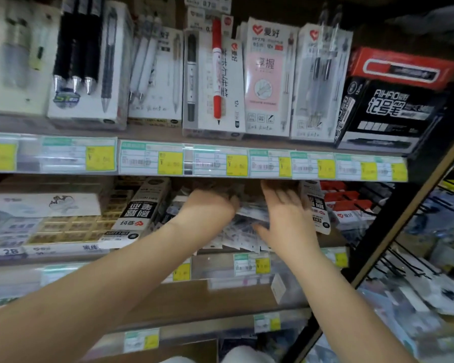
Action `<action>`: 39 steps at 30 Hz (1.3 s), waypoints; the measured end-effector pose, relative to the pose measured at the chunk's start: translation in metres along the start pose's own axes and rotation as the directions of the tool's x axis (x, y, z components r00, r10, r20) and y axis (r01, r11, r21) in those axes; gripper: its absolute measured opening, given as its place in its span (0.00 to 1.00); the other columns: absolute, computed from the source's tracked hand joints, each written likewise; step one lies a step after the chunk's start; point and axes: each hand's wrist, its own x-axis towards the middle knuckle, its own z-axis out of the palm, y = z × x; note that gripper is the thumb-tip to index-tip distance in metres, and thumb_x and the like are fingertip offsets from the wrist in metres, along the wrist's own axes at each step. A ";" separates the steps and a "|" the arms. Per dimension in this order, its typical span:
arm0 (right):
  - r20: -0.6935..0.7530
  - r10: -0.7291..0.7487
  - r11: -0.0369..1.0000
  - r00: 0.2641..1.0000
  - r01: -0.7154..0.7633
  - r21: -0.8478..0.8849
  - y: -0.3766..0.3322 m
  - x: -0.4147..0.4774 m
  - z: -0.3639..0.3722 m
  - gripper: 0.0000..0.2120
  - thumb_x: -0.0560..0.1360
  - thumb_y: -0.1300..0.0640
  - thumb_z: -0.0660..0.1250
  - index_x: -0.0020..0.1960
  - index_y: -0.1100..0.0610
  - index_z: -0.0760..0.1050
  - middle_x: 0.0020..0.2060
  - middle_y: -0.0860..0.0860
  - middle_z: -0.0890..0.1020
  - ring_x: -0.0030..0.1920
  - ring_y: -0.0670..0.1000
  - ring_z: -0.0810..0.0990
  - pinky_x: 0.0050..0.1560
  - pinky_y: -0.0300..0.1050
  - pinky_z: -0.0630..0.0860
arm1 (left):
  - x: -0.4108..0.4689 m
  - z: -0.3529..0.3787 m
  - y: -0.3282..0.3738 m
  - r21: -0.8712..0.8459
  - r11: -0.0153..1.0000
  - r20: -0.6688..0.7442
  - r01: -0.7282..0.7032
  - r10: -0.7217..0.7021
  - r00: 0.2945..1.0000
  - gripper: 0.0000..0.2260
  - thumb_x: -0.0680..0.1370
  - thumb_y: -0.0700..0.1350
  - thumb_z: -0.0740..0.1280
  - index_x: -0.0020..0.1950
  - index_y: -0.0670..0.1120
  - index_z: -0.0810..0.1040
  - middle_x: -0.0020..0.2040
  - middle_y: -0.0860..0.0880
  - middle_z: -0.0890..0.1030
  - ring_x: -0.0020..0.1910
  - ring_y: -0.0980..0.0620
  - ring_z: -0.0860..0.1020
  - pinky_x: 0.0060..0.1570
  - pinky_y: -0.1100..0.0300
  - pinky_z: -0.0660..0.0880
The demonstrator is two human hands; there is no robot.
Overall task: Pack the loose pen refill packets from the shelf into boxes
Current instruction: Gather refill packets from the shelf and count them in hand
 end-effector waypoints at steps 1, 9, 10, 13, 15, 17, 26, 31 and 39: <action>0.023 -0.017 1.000 1.000 0.017 -0.013 -0.004 0.001 -0.002 0.40 0.68 0.48 0.72 0.74 0.50 0.57 0.60 0.52 0.77 0.64 0.55 0.70 0.69 0.58 0.59 | -0.004 -0.003 0.000 0.042 0.999 -0.113 -0.027 0.031 0.993 0.21 0.52 0.34 0.75 0.44 0.40 0.81 0.30 0.46 0.80 0.27 0.47 0.77 0.23 0.63 0.66; 0.159 -0.171 0.984 0.972 0.175 -0.013 -0.016 0.003 -0.014 0.08 0.72 0.62 0.65 0.49 0.53 0.74 0.43 0.53 0.82 0.46 0.58 0.81 0.34 0.45 0.67 | -0.017 -0.015 0.010 -0.017 0.997 -0.135 -0.072 0.069 0.988 0.17 0.64 0.32 0.64 0.52 0.41 0.75 0.43 0.43 0.81 0.42 0.42 0.79 0.40 0.55 0.71; 0.162 -0.185 0.982 0.969 0.186 0.009 -0.014 0.000 -0.014 0.08 0.72 0.63 0.64 0.49 0.53 0.73 0.42 0.53 0.81 0.46 0.59 0.81 0.34 0.46 0.67 | -0.018 -0.022 0.011 -0.023 0.998 -0.155 -0.051 0.046 0.987 0.14 0.63 0.33 0.63 0.48 0.41 0.77 0.39 0.44 0.81 0.38 0.43 0.80 0.39 0.56 0.72; 0.155 -0.207 0.978 0.966 0.202 0.050 -0.005 -0.005 -0.011 0.06 0.72 0.63 0.63 0.45 0.54 0.70 0.36 0.52 0.77 0.44 0.59 0.80 0.34 0.46 0.65 | -0.014 -0.014 0.018 -0.034 0.999 -0.158 0.012 -0.017 0.987 0.16 0.67 0.33 0.62 0.54 0.41 0.75 0.47 0.43 0.80 0.49 0.42 0.78 0.51 0.53 0.71; 0.166 -0.204 0.979 0.965 0.198 0.054 0.005 -0.007 -0.008 0.09 0.72 0.65 0.63 0.40 0.54 0.66 0.29 0.49 0.68 0.40 0.58 0.78 0.32 0.46 0.64 | -0.015 -0.017 0.023 -0.047 0.994 -0.227 0.097 -0.105 0.968 0.19 0.65 0.36 0.71 0.55 0.43 0.77 0.46 0.44 0.81 0.48 0.42 0.79 0.55 0.50 0.72; 0.181 -0.199 0.979 0.963 0.190 0.071 0.019 -0.010 -0.006 0.10 0.72 0.67 0.63 0.39 0.54 0.65 0.27 0.48 0.65 0.36 0.58 0.76 0.31 0.45 0.65 | -0.018 -0.014 0.028 -0.128 0.983 -0.304 0.132 -0.166 0.938 0.21 0.65 0.40 0.74 0.58 0.42 0.78 0.49 0.43 0.81 0.50 0.41 0.79 0.58 0.46 0.71; 0.385 -0.264 0.863 0.885 0.038 0.503 0.072 -0.038 -0.008 0.06 0.76 0.56 0.64 0.40 0.50 0.71 0.36 0.47 0.77 0.38 0.50 0.77 0.30 0.40 0.67 | -0.063 0.008 0.100 -0.909 0.359 -0.164 0.212 -0.775 0.611 0.17 0.74 0.47 0.64 0.61 0.53 0.66 0.52 0.57 0.71 0.48 0.60 0.72 0.49 0.71 0.69; 0.592 -0.399 0.428 0.700 -0.429 0.795 0.065 -0.066 -0.002 0.10 0.76 0.61 0.65 0.48 0.46 0.78 0.47 0.47 0.85 0.48 0.49 0.83 0.47 0.44 0.78 | -0.051 0.025 0.152 -0.876 -0.429 0.457 0.219 -0.598 0.658 0.17 0.74 0.56 0.65 0.60 0.54 0.74 0.53 0.55 0.81 0.49 0.61 0.80 0.49 0.58 0.76; 0.618 -0.424 0.065 0.663 -0.658 0.750 0.060 -0.105 0.009 0.12 0.78 0.65 0.62 0.50 0.50 0.79 0.46 0.51 0.84 0.49 0.50 0.83 0.55 0.48 0.78 | -0.049 0.024 0.190 -0.658 -0.751 0.570 0.061 -0.443 0.692 0.16 0.69 0.55 0.66 0.51 0.50 0.84 0.50 0.43 0.84 0.49 0.43 0.83 0.48 0.50 0.77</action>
